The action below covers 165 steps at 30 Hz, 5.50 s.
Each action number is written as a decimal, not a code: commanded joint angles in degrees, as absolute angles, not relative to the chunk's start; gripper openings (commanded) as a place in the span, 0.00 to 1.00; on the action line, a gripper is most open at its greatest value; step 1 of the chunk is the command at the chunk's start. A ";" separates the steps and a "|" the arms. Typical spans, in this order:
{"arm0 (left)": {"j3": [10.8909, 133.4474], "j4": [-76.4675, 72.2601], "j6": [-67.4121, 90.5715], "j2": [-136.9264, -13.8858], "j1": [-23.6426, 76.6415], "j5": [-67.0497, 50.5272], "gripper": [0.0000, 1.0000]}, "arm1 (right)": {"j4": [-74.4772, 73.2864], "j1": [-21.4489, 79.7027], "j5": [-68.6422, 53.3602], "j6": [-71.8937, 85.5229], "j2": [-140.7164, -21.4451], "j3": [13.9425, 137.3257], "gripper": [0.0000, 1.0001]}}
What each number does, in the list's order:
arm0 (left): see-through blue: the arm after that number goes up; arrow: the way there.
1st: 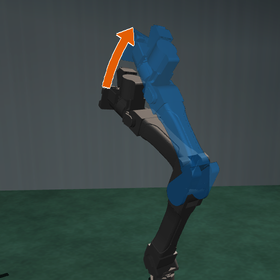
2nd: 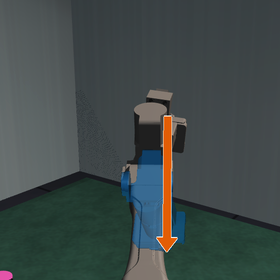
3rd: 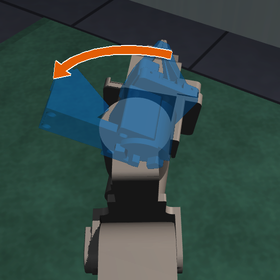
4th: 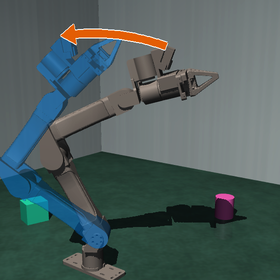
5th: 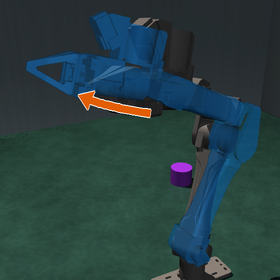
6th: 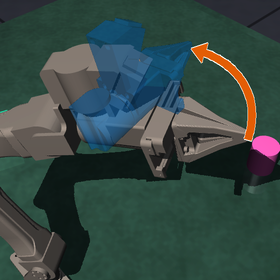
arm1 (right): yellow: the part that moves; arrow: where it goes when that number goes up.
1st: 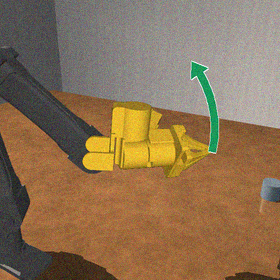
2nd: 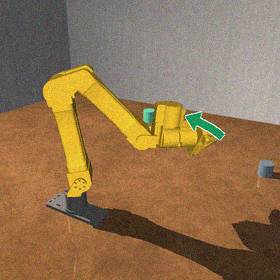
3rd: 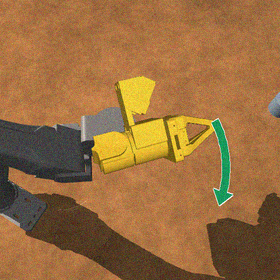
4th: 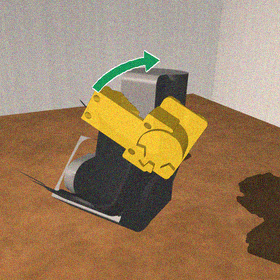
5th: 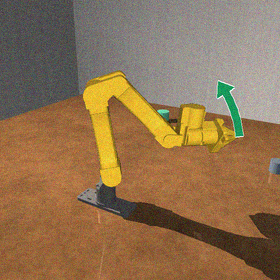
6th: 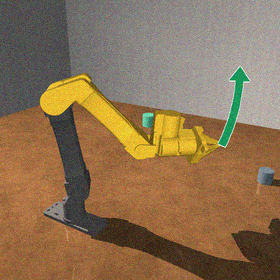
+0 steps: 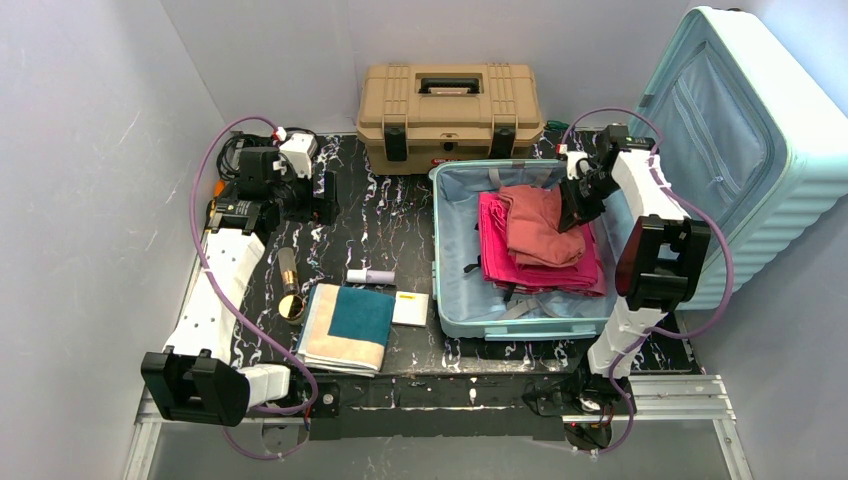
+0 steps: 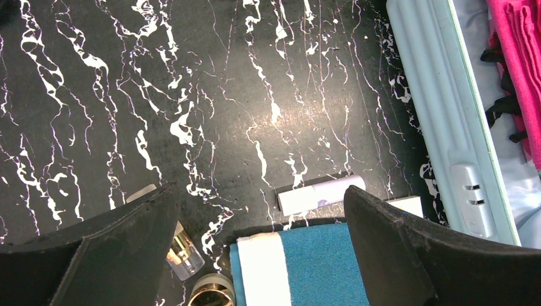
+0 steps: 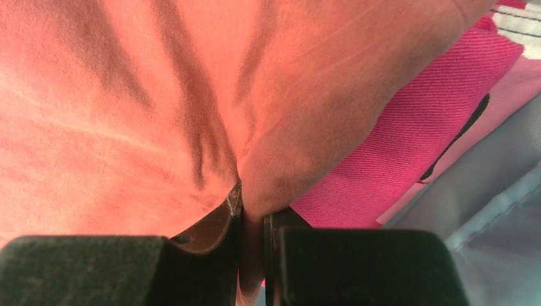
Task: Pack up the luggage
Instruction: Pick up the clothes at the center of the board.
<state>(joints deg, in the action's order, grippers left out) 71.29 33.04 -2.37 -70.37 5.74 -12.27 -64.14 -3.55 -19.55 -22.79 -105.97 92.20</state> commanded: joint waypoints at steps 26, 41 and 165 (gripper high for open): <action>70.71 32.79 -2.78 -67.34 5.45 -13.68 0.98 | -61.18 -4.47 -6.03 -25.52 -102.66 99.80 0.79; 71.62 34.69 -3.48 -66.45 5.49 -13.23 0.98 | -61.10 -3.59 -9.64 -36.77 -89.78 101.44 0.98; 67.93 37.58 -8.86 -66.73 5.36 -7.13 0.98 | -37.83 23.03 -0.63 -43.48 -63.95 61.16 0.10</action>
